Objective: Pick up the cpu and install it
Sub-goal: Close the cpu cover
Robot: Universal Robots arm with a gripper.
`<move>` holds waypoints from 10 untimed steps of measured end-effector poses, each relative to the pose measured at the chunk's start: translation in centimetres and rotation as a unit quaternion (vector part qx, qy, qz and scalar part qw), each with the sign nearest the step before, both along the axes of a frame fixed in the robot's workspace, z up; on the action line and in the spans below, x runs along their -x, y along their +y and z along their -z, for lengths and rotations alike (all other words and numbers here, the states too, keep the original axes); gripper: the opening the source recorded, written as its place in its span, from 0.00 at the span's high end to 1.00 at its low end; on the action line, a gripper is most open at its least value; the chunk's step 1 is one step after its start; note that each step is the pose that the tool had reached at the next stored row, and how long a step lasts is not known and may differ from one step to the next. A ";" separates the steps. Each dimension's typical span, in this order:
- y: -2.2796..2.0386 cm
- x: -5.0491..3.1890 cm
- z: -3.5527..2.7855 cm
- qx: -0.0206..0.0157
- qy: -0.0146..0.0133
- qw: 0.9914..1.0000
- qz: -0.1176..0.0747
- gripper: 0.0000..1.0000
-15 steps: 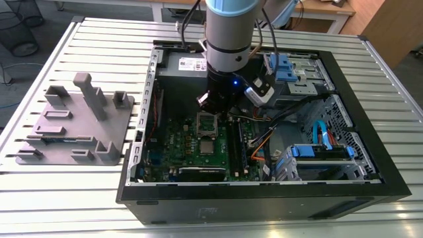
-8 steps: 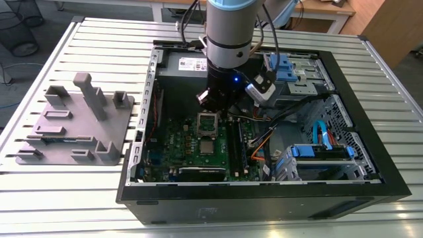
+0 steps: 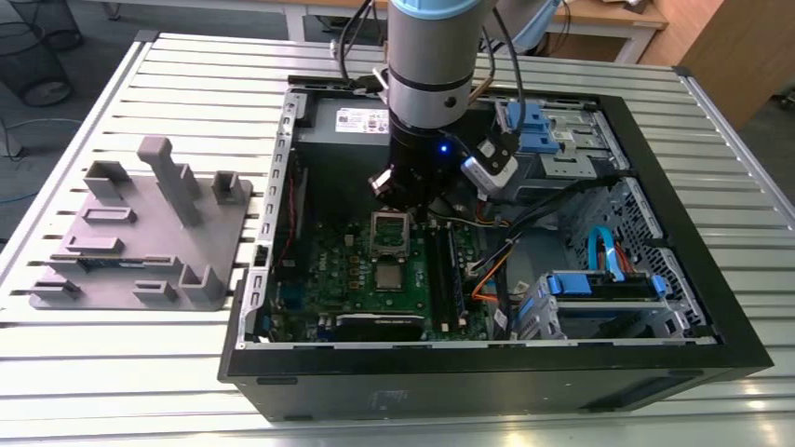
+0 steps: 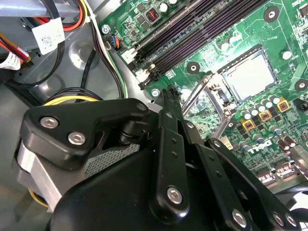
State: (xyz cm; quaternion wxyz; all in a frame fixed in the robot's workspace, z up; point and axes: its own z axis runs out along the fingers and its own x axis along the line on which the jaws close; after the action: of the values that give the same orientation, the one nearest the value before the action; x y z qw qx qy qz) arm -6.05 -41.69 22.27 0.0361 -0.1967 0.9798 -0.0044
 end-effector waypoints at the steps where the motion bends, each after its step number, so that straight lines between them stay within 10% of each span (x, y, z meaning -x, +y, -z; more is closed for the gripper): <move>1: 0.00 0.00 0.00 0.000 0.000 1.000 -0.003 0.89; 10: 0.00 0.00 -0.02 0.000 0.000 0.998 -0.063 0.89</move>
State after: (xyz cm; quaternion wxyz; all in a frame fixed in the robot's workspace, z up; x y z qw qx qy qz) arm -6.05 -41.69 22.29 0.0364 -0.2581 0.9654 -0.0020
